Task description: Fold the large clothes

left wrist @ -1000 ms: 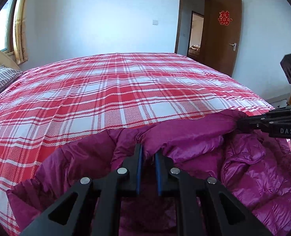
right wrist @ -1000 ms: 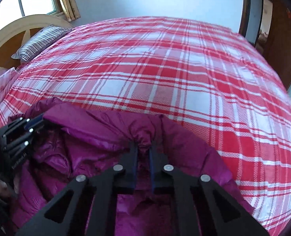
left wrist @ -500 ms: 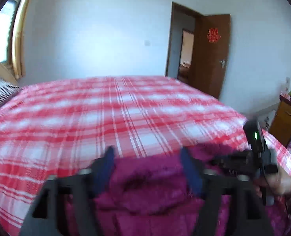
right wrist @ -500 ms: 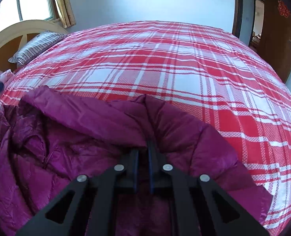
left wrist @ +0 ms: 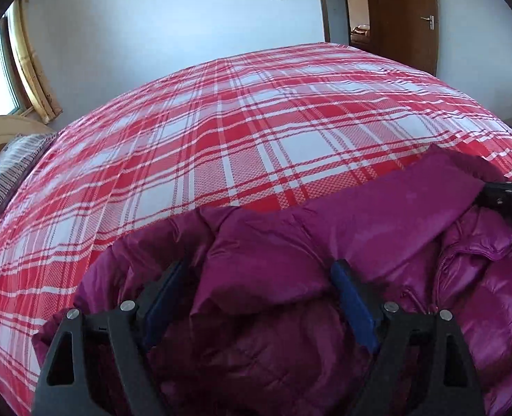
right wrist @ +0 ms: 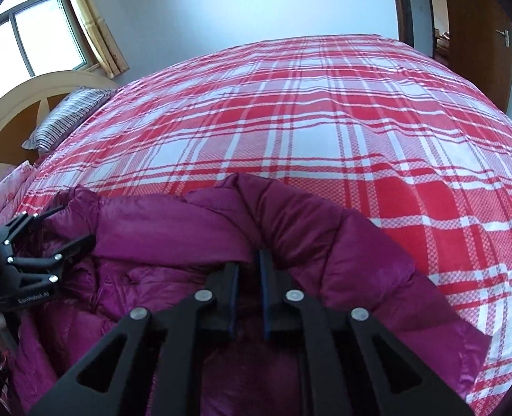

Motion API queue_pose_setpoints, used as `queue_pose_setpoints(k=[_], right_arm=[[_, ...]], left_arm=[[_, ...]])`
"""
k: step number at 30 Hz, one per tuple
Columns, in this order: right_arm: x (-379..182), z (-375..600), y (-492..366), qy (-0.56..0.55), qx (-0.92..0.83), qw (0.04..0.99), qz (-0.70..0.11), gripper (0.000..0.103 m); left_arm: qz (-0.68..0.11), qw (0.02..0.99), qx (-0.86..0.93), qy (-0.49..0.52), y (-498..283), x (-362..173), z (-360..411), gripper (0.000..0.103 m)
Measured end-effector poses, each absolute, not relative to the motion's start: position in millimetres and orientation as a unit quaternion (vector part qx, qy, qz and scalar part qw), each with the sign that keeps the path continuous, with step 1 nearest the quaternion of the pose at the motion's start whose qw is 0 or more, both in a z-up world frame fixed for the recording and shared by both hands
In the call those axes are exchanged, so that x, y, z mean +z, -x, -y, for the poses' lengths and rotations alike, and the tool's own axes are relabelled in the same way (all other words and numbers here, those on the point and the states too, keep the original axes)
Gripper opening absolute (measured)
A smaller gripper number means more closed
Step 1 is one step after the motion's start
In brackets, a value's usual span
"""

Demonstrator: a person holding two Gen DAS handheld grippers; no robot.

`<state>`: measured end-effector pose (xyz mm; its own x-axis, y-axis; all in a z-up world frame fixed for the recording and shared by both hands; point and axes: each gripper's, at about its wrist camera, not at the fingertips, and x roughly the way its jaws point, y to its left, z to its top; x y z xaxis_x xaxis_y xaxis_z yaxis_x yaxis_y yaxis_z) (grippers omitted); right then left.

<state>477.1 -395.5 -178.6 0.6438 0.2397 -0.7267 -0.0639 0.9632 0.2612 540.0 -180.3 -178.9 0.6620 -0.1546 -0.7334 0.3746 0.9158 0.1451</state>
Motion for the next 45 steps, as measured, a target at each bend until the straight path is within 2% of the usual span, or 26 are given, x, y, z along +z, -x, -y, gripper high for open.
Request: queue_pose_setpoints(k=[2, 8, 12, 14, 19, 20, 21, 23, 24, 29, 34, 40, 45], right_arm=[[-171.0, 398.8, -468.2, -0.116, 0.075, 0.904, -0.405, 0.030], [-118.4, 402.0, -439.8, -0.133, 0.038, 0.924, -0.357, 0.042], [-102.8, 377.7, -463.7, -0.164, 0.073, 0.912, -0.369, 0.042], [-112.1, 354.6, -477.6, -0.135, 0.082, 0.910, -0.382, 0.042], [-159.4, 332.1, -496.4, -0.117, 0.079, 0.892, -0.429, 0.037], [-165.2, 334.0, -496.6, -0.118, 0.074, 0.891, -0.433, 0.033], [-171.9, 337.7, -497.1, -0.120, 0.070, 0.889, -0.436, 0.022], [-181.7, 348.5, -495.2, -0.126, 0.064, 0.889, -0.435, 0.008], [-184.7, 353.9, -494.9, -0.136, 0.068, 0.888, -0.433, 0.005], [-187.2, 359.1, -489.6, -0.152, 0.071, 0.891, -0.422, 0.004], [-187.2, 353.2, -493.1, -0.146, 0.068, 0.893, -0.420, 0.004], [-187.9, 353.9, -493.0, -0.144, 0.067, 0.894, -0.419, 0.004], [-188.7, 354.1, -492.8, -0.146, 0.067, 0.896, -0.414, 0.004]], left_arm=[[-0.387, 0.899, -0.149, -0.140, -542.0, -181.6, 180.9, 0.085], [-0.385, 0.901, -0.153, -0.127, -541.8, -182.7, 179.1, 0.085], [-0.386, 0.901, -0.158, -0.115, -543.1, -183.7, 175.2, 0.085], [-0.386, 0.902, -0.157, -0.118, -542.7, -184.0, 176.1, 0.085], [-0.386, 0.901, -0.153, -0.125, -542.6, -185.5, 178.2, 0.086], [-0.388, 0.900, -0.154, -0.123, -543.3, -185.9, 178.0, 0.086], [-0.390, 0.900, -0.156, -0.120, -544.2, -186.2, 177.0, 0.086], [-0.399, 0.896, -0.168, -0.095, -548.2, -186.9, 170.1, 0.086], [-0.404, 0.895, -0.176, -0.073, -551.2, -186.7, 164.0, 0.086], [-0.383, 0.907, -0.172, 0.029, -552.6, -178.1, 131.0, 0.086], [-0.417, 0.900, -0.122, -0.035, -562.7, -187.2, 153.3, 0.087], [-0.427, 0.896, -0.110, -0.046, -564.6, -190.9, 153.5, 0.093], [-0.364, 0.924, -0.119, 0.014, -543.8, -163.0, 126.7, 0.093]])
